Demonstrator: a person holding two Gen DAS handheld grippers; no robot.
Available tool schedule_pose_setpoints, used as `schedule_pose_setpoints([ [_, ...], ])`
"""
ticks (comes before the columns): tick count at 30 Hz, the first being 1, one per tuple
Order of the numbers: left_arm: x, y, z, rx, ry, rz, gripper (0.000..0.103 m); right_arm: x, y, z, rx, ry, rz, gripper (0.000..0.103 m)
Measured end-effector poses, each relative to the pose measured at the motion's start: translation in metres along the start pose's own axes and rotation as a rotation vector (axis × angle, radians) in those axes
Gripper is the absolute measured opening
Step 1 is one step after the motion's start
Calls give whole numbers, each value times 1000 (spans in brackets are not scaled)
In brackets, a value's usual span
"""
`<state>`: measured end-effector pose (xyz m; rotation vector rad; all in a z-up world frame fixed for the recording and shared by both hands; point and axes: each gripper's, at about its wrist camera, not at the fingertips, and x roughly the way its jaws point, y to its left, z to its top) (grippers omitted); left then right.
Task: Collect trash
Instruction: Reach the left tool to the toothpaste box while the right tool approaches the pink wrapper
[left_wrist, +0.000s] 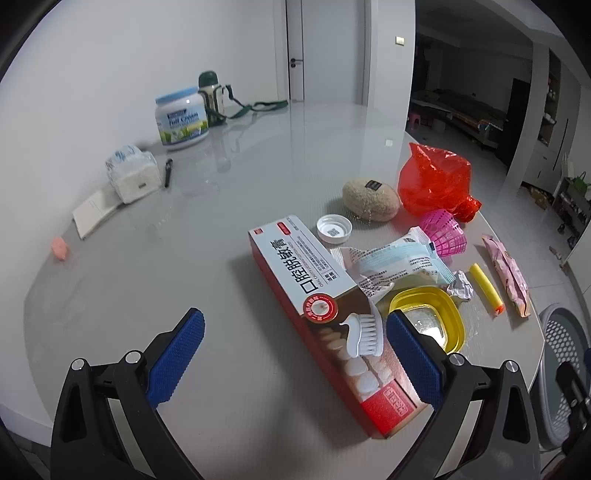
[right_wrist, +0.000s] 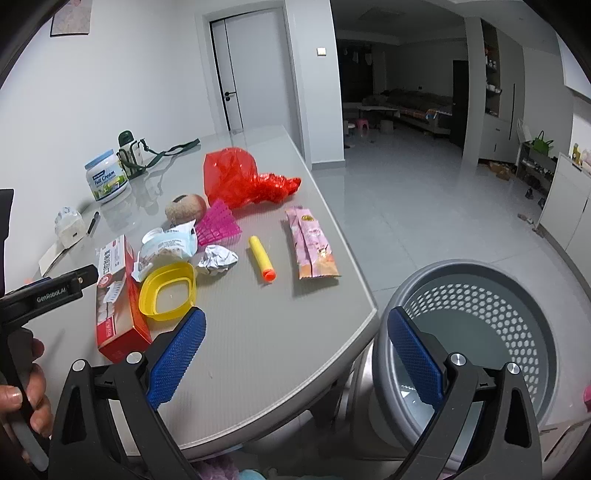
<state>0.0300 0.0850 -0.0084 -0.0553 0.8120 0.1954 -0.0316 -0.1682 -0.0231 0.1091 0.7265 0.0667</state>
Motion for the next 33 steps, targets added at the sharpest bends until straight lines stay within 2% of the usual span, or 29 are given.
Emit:
schedule_pose_setpoints([
  [10,15,-32,-15,37,88,-55,97,14,-12,0,30,35,7,94],
  [17,14,-42,-26,89,76,-35,97,14,-15,-3,50,41,15,94],
  [22,11,-34,-30,103,64,9,97,8,-15,-3,51,30,19,94],
  [28,7,-5,-38,82,74,59,97,0,-15,-4,57,22,24,94],
  [33,3,14,-34,26,55,46,97,-1,-9,-4,47,21,32,94],
])
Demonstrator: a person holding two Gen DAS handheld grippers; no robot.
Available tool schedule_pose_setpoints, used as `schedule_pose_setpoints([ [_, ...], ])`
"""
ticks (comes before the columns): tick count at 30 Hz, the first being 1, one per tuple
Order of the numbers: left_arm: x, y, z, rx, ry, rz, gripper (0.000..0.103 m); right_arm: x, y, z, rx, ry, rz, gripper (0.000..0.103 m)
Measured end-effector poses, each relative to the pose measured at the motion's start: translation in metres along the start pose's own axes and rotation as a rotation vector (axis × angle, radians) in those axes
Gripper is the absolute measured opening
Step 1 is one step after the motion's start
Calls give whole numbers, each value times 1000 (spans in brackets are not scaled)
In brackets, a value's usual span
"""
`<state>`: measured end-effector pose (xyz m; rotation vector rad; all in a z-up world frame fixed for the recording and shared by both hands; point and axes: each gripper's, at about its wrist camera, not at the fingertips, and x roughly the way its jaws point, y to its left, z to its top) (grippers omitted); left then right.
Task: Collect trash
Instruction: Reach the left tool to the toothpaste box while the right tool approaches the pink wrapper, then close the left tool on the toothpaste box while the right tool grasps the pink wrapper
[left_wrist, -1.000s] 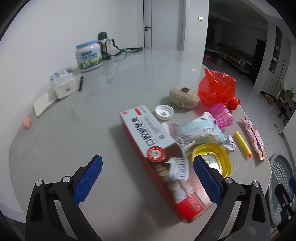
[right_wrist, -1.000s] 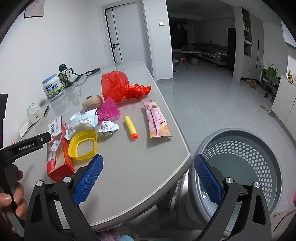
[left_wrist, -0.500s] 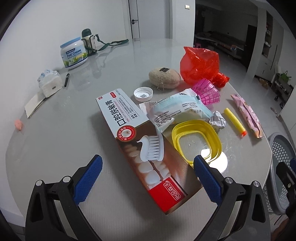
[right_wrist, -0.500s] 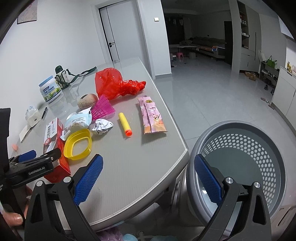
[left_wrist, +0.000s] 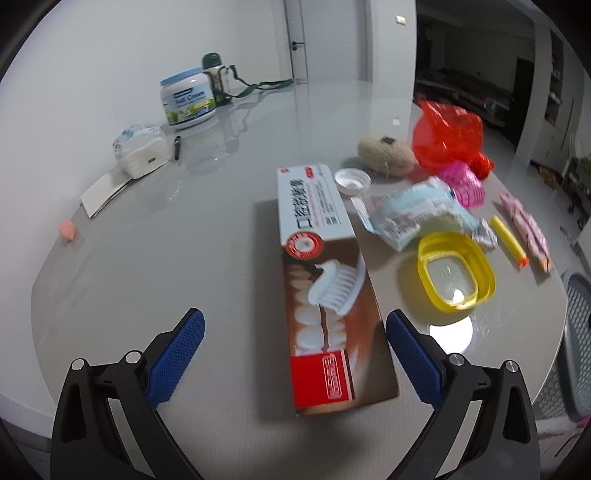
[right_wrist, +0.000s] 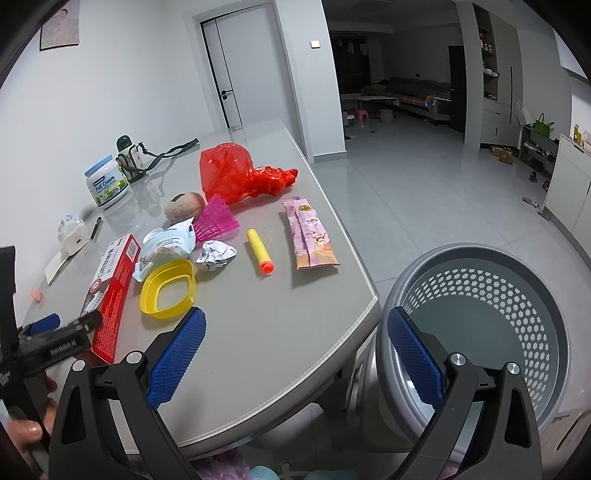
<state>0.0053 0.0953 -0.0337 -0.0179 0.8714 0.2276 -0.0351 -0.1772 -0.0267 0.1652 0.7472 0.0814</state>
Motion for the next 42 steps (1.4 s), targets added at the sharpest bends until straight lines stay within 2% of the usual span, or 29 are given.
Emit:
schedule_pose_setpoints([
  [7,20,3,15,-34,3,0,97,6,1,-1,-3,16,1,94],
  [12,35,-7,21,9,13,22,97,14,-4,0,4,26,-13,94],
  [17,45,-10,22,22,30,-10,95,23,-11,2,-1,29,-36,94],
  [18,47,-10,21,24,30,-15,93,26,-13,4,-2,33,-42,94],
  [19,47,-9,22,20,30,-21,85,29,-14,5,-3,36,-47,94],
  [23,48,-4,24,-3,17,-40,76,43,-22,15,1,51,-35,94],
  [25,49,-5,25,5,20,-50,61,50,-22,20,-9,56,-29,94],
  [27,52,-7,26,20,31,-60,53,57,-21,27,-33,61,-48,94],
  [33,48,-6,28,25,21,-84,51,70,-15,46,-66,56,-33,94],
  [37,39,-6,32,35,-13,-85,51,84,-12,60,-111,43,-91,94],
  [42,37,-5,34,38,-21,-103,51,114,-16,73,-136,86,-136,93],
])
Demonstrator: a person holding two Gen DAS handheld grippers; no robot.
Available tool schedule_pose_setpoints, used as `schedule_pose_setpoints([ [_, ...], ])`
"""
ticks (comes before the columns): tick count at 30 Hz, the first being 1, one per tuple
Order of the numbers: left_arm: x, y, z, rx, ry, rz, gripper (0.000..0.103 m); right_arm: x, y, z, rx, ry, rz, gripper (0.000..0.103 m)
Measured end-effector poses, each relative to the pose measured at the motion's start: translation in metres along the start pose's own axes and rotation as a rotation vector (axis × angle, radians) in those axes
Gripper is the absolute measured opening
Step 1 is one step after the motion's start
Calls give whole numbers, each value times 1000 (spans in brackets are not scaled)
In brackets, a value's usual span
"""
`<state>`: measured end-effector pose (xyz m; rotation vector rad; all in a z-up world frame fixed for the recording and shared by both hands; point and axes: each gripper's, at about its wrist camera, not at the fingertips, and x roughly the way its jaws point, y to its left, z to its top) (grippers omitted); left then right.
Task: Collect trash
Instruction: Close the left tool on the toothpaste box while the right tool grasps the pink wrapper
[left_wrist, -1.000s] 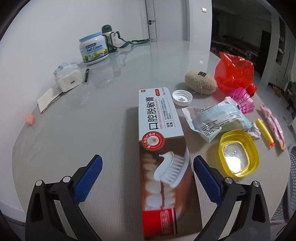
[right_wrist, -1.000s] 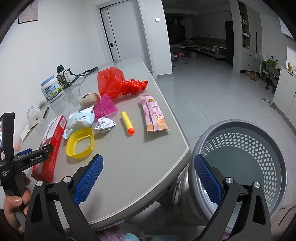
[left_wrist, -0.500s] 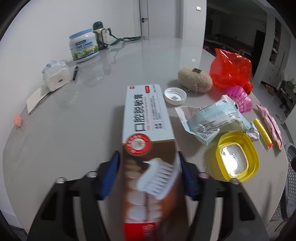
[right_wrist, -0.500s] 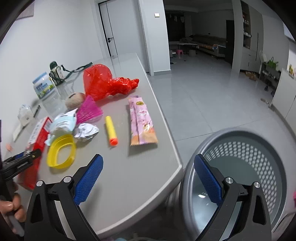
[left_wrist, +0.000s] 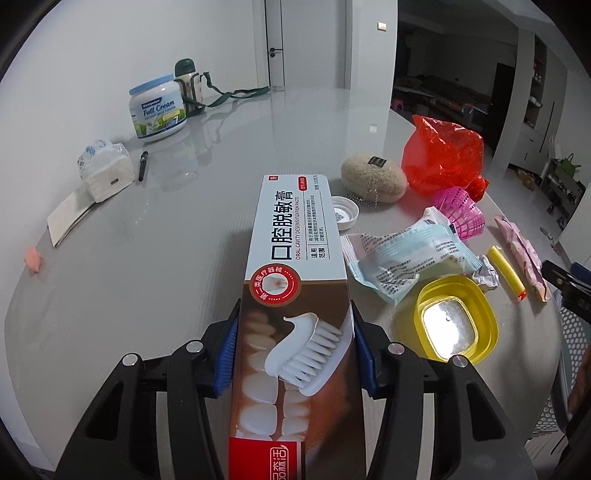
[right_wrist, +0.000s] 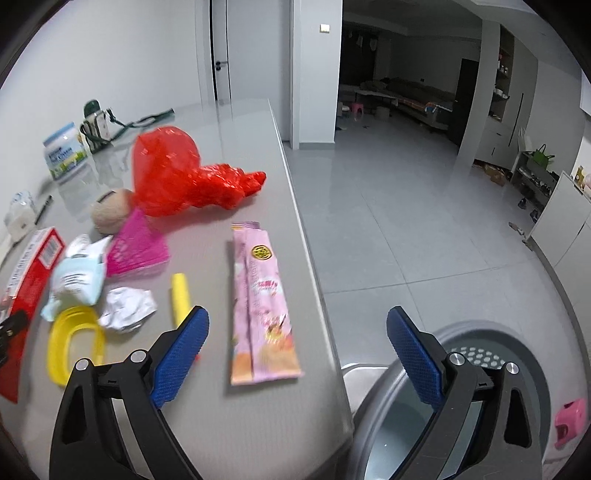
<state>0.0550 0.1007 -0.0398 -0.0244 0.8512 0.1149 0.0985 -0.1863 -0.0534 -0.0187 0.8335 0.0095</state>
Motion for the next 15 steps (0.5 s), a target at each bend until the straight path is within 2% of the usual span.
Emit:
schedule_pose_setpoints([
  [3,2,2,-1,-8,11,-13,51,11,4,5,-31,7,-29,92],
  [5,2,4,-2,-10,11,-18,51,19,6,7,-52,24,-47,73],
  [6,2,4,-1,-11,9,-21,51,23,7,7,-57,36,-47,70],
  [12,-3,6,1,-11,-8,-26,51,32,15,9,-87,60,-27,68],
  [15,-4,6,1,-11,-9,-33,51,33,19,9,-96,57,-22,56],
])
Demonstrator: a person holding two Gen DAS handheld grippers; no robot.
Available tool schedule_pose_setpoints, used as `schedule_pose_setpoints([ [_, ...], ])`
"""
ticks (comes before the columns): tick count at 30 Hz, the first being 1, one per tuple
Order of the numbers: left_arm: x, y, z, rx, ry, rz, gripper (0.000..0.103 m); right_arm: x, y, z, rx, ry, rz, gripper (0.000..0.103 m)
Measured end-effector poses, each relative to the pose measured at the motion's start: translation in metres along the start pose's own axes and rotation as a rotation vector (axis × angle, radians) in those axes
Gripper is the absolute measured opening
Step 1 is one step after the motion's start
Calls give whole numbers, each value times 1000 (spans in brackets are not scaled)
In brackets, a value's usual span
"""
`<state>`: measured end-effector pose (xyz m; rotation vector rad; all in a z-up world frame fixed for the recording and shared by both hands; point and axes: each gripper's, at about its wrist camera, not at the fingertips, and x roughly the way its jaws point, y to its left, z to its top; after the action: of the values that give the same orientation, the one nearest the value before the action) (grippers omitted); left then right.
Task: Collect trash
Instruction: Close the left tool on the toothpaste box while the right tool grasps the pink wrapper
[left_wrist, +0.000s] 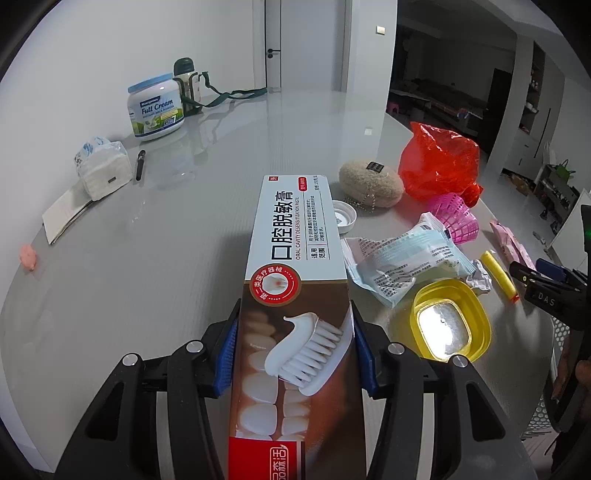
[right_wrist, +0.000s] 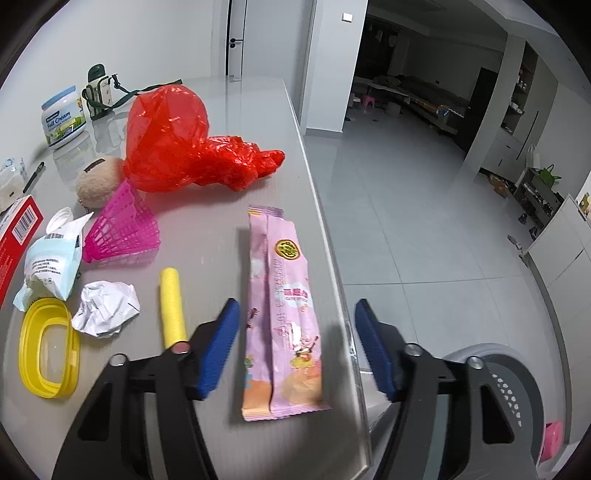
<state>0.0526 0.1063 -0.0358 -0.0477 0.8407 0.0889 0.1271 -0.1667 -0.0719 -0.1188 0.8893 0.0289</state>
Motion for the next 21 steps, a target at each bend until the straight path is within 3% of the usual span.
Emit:
schedule_pose_setpoints([
  [2,-1,-1,0,1,0,-8,51,0,0,2,3,5,13,37],
  [11,-14,-8,1,16,-19,-34,51,-21,-4,-3,48,-31,42,36],
  [21,-40,-44,5,82,-72,-108,51,-67,-29,-38,148,-76,61,36],
])
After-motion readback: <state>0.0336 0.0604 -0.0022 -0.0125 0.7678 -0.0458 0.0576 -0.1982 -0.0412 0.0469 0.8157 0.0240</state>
